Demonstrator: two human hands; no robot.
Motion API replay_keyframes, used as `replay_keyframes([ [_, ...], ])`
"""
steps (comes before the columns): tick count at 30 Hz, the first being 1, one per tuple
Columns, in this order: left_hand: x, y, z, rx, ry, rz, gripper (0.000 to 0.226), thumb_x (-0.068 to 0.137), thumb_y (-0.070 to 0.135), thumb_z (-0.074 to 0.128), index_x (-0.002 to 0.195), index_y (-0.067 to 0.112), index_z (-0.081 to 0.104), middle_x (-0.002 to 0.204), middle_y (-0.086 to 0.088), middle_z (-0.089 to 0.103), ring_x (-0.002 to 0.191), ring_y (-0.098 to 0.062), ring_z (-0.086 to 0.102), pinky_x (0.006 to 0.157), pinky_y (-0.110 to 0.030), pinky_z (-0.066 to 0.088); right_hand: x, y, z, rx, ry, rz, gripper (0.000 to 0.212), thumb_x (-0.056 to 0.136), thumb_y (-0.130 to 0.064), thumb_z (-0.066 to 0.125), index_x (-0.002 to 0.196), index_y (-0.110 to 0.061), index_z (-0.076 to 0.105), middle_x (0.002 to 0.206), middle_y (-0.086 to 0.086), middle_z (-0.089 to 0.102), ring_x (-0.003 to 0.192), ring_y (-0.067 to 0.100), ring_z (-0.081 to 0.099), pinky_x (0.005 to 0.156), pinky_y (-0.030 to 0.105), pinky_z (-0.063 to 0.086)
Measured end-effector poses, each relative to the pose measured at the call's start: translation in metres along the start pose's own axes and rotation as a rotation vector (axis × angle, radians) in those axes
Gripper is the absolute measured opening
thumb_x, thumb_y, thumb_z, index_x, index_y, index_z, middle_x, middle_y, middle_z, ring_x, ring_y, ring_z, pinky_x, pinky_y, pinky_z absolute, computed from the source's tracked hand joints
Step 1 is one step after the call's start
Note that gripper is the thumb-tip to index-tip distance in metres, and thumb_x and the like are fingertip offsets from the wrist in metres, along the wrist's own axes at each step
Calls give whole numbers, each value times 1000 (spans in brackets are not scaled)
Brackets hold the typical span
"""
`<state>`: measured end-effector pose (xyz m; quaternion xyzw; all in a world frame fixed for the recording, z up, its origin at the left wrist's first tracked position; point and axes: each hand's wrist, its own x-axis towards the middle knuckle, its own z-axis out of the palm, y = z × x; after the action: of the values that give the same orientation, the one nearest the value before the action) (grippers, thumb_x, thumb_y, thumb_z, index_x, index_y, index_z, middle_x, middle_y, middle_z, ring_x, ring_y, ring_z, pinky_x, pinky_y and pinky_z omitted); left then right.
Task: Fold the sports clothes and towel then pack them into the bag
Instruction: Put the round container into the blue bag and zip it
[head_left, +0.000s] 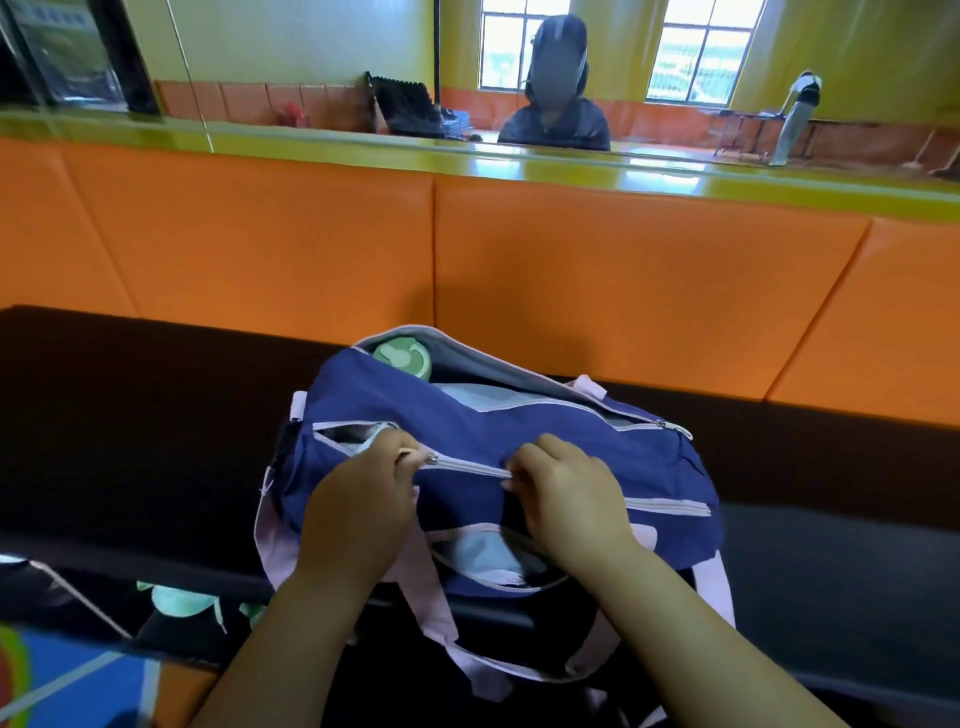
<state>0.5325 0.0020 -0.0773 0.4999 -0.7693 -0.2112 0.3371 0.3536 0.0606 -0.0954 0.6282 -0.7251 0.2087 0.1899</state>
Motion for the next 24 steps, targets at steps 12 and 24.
replay_keyframes([
  [12,9,-34,-24,-25,67,42,18,98,24,41,87,21,56,87,2,61,81,-21,57,73,-40,47,-2,-9,-2,-36,28,46,28,56,-14,86,66,-19,60,62,-2,51,50,26,54,48,26,26],
  [24,14,-42,-35,-41,91,122,13,93,20,54,85,17,63,80,3,68,73,-17,62,69,-36,50,24,-43,-5,74,-118,-125,26,74,-30,77,97,-20,69,89,1,62,78,27,62,60,33,43],
])
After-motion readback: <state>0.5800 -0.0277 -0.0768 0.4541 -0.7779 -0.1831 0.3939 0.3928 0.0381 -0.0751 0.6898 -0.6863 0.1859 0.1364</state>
